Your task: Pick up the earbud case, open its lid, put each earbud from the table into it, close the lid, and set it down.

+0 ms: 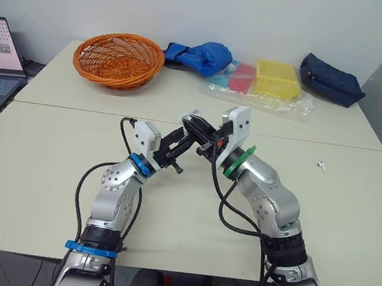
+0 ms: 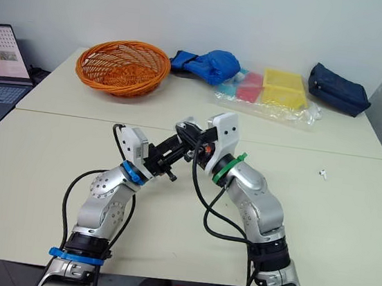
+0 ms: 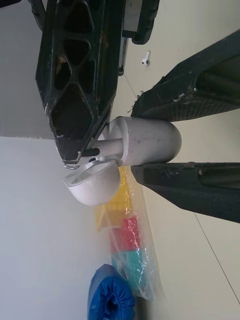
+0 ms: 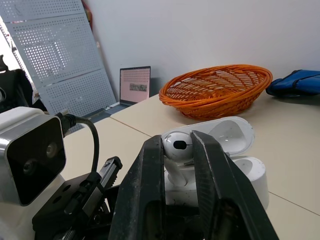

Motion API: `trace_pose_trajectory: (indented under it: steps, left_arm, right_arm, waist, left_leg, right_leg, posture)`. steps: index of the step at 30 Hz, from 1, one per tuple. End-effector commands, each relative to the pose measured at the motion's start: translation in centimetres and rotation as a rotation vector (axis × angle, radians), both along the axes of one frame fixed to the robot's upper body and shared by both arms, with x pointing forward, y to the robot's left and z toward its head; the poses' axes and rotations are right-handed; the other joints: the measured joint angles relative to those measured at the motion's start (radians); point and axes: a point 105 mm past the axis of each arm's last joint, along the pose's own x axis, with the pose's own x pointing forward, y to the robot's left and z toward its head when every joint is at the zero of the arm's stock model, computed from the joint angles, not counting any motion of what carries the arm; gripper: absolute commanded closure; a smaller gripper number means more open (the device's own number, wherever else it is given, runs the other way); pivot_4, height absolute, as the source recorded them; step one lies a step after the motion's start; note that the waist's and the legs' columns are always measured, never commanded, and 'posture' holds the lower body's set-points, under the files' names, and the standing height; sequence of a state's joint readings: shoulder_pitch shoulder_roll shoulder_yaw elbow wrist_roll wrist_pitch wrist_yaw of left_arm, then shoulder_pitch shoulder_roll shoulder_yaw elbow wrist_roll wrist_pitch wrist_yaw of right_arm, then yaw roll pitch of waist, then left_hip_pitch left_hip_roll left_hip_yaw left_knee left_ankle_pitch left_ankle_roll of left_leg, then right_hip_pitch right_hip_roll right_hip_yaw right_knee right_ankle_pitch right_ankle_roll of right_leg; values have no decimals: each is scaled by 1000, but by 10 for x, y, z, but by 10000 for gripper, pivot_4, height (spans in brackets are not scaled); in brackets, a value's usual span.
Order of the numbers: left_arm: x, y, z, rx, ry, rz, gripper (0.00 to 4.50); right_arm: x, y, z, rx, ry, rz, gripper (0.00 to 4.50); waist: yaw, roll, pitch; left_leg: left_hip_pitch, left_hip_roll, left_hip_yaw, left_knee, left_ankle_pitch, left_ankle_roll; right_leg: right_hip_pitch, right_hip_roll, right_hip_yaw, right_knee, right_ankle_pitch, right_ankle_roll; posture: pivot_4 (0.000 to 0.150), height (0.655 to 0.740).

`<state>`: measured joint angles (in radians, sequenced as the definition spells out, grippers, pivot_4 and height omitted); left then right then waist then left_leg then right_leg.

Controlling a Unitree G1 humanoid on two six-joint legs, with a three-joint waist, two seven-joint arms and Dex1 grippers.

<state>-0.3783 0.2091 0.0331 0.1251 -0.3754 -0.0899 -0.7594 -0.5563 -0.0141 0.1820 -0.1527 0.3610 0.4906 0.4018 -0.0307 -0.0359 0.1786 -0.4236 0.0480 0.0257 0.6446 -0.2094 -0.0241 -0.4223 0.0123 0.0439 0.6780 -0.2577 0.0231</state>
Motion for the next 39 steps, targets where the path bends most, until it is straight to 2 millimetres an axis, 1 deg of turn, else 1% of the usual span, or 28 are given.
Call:
trace_pose_trajectory:
  steps: [1,2,5,8,13,14,16,17,18,20,21,22,23,24,25,26,27,28,29,30,31,33,34,35,36,38,39]
  left_arm:
    - [-6,-2,23,-26,-103,-19,37662]
    - [-6,-2,23,-26,-103,-20,37662]
    - [-6,-2,23,-26,-102,-22,37662]
    - [-6,-2,22,-27,-101,-24,37662]
    - [-5,-2,20,-25,-98,-24,37662]
    - [-5,-1,19,-24,-95,-23,37662]
    - [-5,2,16,-18,-87,-23,37662]
    - [-6,4,14,-12,-83,-22,37662]
    - [-6,6,12,-7,-80,-23,37662]
    - [-6,8,9,-2,-77,-24,37662]
    - [-6,9,9,-3,-77,-22,37662]
    - [-5,9,9,-3,-77,-21,37662]
    - [-5,10,8,-3,-78,-21,37662]
    - [-5,10,8,-3,-79,-21,37662]
    - [-5,9,8,-4,-79,-20,37662]
    - [-5,9,8,-4,-80,-19,37662]
    - [-6,8,8,-6,-80,-17,37662]
    - [-6,8,7,-8,-80,-15,37662]
    - [-6,7,7,-9,-79,-15,37662]
    - [-5,7,7,-10,-79,-12,37662]
    - [-5,7,7,-10,-78,-11,37662]
    - [-4,6,6,-11,-77,-9,37662]
    - [-4,6,6,-12,-77,-9,37662]
    - [-3,5,7,-12,-79,-10,37662]
    - [-3,5,7,-11,-80,-11,37662]
    - [-2,5,7,-12,-82,-8,37662]
    - [-1,5,7,-12,-82,-7,37662]
  right_arm:
    - [0,-3,-8,-17,22,-19,30998]
    - [0,-3,-9,-18,22,-19,28104]
    - [1,-4,-8,-19,18,-23,17459]
    - [3,-6,-7,-21,7,-29,17459]
    - [0,-12,4,23,-28,-11,17459]
    - [-5,-16,11,42,-49,13,17459]
    - [-20,-28,28,22,-108,80,17459]
    - [-28,-39,36,0,-125,103,17459]
    - [-33,-51,39,-35,-124,111,17459]
    - [-38,-71,40,-94,-106,106,17459]
    - [-31,-95,33,-153,-72,31,17459]
    - [-27,-111,29,-192,-48,-23,17459]
    - [-26,-122,26,-217,-31,-58,17459]
    - [-25,-127,25,-228,-22,-73,17459]
    - [-21,-137,23,-237,-6,-115,17459]
    - [-9,-162,16,-236,35,-227,15578]
    - [3,-194,4,-256,92,-376,13661]
    - [10,-216,-4,-272,131,-477,11387]
    - [13,-229,-9,-282,152,-531,8180]
    - [19,-246,-20,-307,199,-606,4401]
    - [22,-257,-26,-323,229,-650,937]
    - [27,-273,-36,-364,257,-716,402]
    - [29,-278,-38,-382,256,-733,402]
    - [35,-291,-45,-389,290,-781,402]
    - [39,-300,-50,-392,316,-813,402]
    - [46,-300,-60,-456,304,-772,402]
    - [49,-298,-61,-477,292,-751,402]
  waist:
    - [0,0,0]
    - [0,0,0]
    - [0,0,0]
    - [0,0,0]
    - [0,0,0]
    - [0,0,0]
    - [2,0,0]
    - [4,0,0]
    - [4,0,0]
    - [3,0,0]
    - [3,0,0]
    - [4,0,0]
    - [5,0,0]
    - [4,0,0]
    - [4,0,0]
    - [-1,0,0]
    - [-2,0,0]
    - [0,0,0]
    - [1,0,0]
    - [1,0,0]
    - [1,0,0]
    - [-2,0,0]
    - [-2,0,0]
    - [-3,0,0]
    - [-4,0,0]
    - [-3,0,0]
    - [-3,0,0]
  left_leg:
    - [0,0,0,0,0,0]
    - [0,0,0,0,0,0]
    - [0,0,0,0,0,0]
    - [0,0,0,0,0,0]
    - [0,0,0,0,0,0]
    - [0,0,0,0,0,0]
    - [0,0,0,0,0,0]
    - [-1,0,0,0,0,0]
    - [-1,0,0,0,0,0]
    - [-2,0,0,0,0,0]
    - [-2,0,0,0,0,0]
    - [-1,0,0,-1,0,0]
    - [-1,-1,0,-1,0,0]
    - [-1,-1,0,-1,0,0]
    - [-1,-1,0,-1,0,0]
    - [-1,-2,0,-1,0,0]
    - [-1,-2,1,-1,0,0]
    - [0,-1,1,-1,0,0]
    - [0,-2,0,0,0,0]
    - [0,-2,1,0,0,0]
    - [0,-2,1,0,0,0]
    - [0,-2,2,0,0,0]
    - [0,-2,2,-1,0,0]
    - [0,-2,3,-1,0,0]
    - [1,-1,3,-1,0,0]
    - [1,-1,3,-1,0,0]
    - [1,-1,3,-1,0,0]
  right_leg:
    - [0,0,0,0,0,0]
    - [0,0,0,0,0,0]
    - [0,0,0,0,0,0]
    - [0,0,0,0,0,0]
    - [0,0,0,0,0,0]
    - [0,0,0,0,0,0]
    - [0,0,0,0,0,0]
    - [0,0,0,-1,0,0]
    - [0,-1,0,-1,0,0]
    - [0,-3,0,-3,0,0]
    - [0,-3,0,-3,0,0]
    - [1,-3,0,-4,0,0]
    - [1,-3,-1,-4,0,0]
    - [2,-4,-1,-5,0,0]
    - [1,-4,-1,-5,0,0]
    - [1,-3,0,-4,0,0]
    - [1,-2,1,-4,0,0]
    - [1,-2,0,-4,0,0]
    - [2,-2,0,-4,0,0]
    - [2,-2,0,-4,0,0]
    - [1,-2,1,-4,0,0]
    - [1,-2,1,-4,0,0]
    - [1,-1,2,-4,0,0]
    - [1,-1,3,-4,0,0]
    - [1,0,3,-4,0,0]
    - [1,0,3,-3,0,0]
    - [1,0,3,-3,0,0]
  posture:
    - [1500,7400]
    - [1500,7400]
    - [1500,7400]
    - [1500,7400]
    - [1500,7400]
    - [1500,7400]
    - [1500,7400]
    - [1500,7400]
    - [1500,7400]
    - [1500,7400]
    - [1500,7400]
    - [1500,7400]
    - [1500,7400]
    - [1500,7400]
    - [1500,7400]
    - [1500,7400]
    - [1500,7400]
    - [1500,7400]
    - [1500,7400]
    - [1500,7400]
    - [1500,7400]
    - [1500,7400]
    - [1500,7400]
    - [1500,7400]
    - [1500,7400]
    - [1500,7400]
    - [1500,7400]
